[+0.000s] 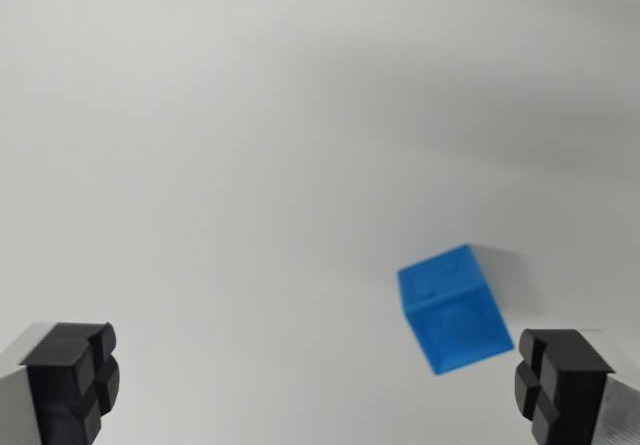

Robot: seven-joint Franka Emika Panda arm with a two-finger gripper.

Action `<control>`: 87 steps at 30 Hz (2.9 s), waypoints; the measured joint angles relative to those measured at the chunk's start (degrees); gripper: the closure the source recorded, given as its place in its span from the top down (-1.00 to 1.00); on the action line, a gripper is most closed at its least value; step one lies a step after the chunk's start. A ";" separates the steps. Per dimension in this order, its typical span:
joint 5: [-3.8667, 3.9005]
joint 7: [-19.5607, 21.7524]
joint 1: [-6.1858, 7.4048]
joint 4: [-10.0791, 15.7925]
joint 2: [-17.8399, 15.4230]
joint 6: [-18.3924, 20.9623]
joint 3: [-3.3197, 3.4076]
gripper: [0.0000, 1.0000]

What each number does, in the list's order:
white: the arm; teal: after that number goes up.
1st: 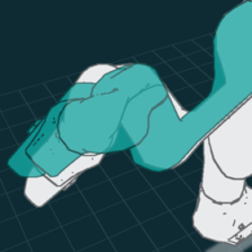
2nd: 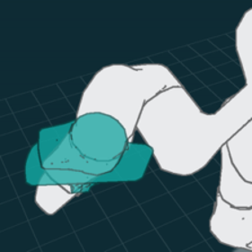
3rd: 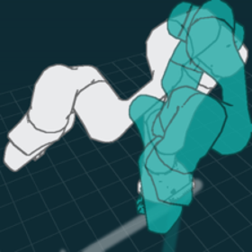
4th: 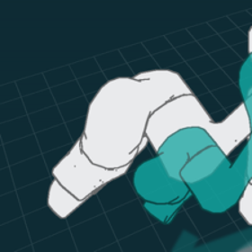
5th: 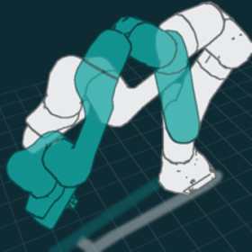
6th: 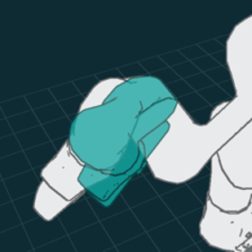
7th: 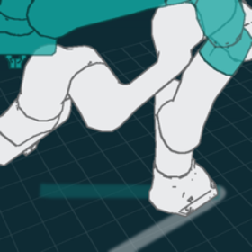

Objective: Stack cube

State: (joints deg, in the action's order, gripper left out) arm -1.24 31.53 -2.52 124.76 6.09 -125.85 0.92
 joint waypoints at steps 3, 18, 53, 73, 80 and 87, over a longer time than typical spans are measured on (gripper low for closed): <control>0.15 -1.98 -0.35 1.49 -0.26 -1.43 0.20 1.00; 0.72 -13.03 -2.20 8.99 -1.10 -9.35 1.50 1.00; -0.55 -43.04 -9.03 22.32 4.29 -31.35 3.69 1.00; -2.53 -44.58 -10.44 20.15 16.76 -41.46 1.67 1.00; -2.54 -44.60 -10.96 19.58 18.73 -42.92 1.16 1.00; -2.54 -44.60 -11.02 19.42 19.05 -43.14 1.07 -1.00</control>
State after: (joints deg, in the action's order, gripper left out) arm -3.77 -13.06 -13.54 144.19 25.14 -168.99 1.99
